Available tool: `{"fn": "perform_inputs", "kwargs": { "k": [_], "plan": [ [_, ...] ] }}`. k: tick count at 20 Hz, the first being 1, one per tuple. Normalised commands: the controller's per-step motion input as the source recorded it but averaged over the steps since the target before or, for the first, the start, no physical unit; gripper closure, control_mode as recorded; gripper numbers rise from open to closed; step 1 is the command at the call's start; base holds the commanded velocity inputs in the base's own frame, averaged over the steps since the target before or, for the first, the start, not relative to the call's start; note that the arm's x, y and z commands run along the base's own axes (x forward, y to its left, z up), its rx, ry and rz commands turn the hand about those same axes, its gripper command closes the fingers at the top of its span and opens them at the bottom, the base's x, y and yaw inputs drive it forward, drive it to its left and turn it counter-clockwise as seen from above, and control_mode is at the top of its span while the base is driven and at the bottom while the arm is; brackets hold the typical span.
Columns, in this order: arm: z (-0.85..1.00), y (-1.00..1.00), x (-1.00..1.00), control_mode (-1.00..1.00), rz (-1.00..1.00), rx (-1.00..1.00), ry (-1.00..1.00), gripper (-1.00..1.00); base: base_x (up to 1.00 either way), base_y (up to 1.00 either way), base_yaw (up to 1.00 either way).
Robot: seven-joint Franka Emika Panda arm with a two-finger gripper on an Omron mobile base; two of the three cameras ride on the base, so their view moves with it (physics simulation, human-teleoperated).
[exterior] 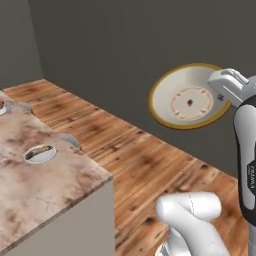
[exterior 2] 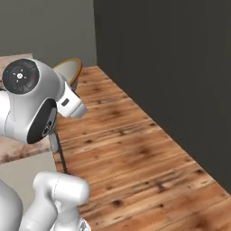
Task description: Take the smaller bowl and place it next to the appetizer plate on the dining counter , and place the larger bowl next to the plate with cooked food.
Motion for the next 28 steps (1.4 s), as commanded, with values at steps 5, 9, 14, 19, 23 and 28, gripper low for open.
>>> {"fn": "perform_inputs", "kwargs": {
  "k": [5,9,14,19,23,28],
  "plan": [
    [0.00,0.00,0.00,1.00,0.00,0.00,0.00,1.00,1.00,-0.61,0.44],
    [0.00,0.00,0.00,1.00,0.00,0.00,0.00,1.00,1.00,-0.45,0.56],
    [0.00,0.00,0.00,1.00,0.00,0.00,0.00,1.00,1.00,-0.49,0.62],
    [0.00,0.00,0.00,1.00,0.00,0.00,0.00,1.00,1.00,-0.58,0.61],
    [0.00,0.00,0.00,1.00,0.00,0.00,0.00,1.00,1.00,-0.61,0.59],
    [0.00,0.00,0.00,1.00,0.00,0.00,0.00,1.00,1.00,-0.69,0.55]
  ]
}}
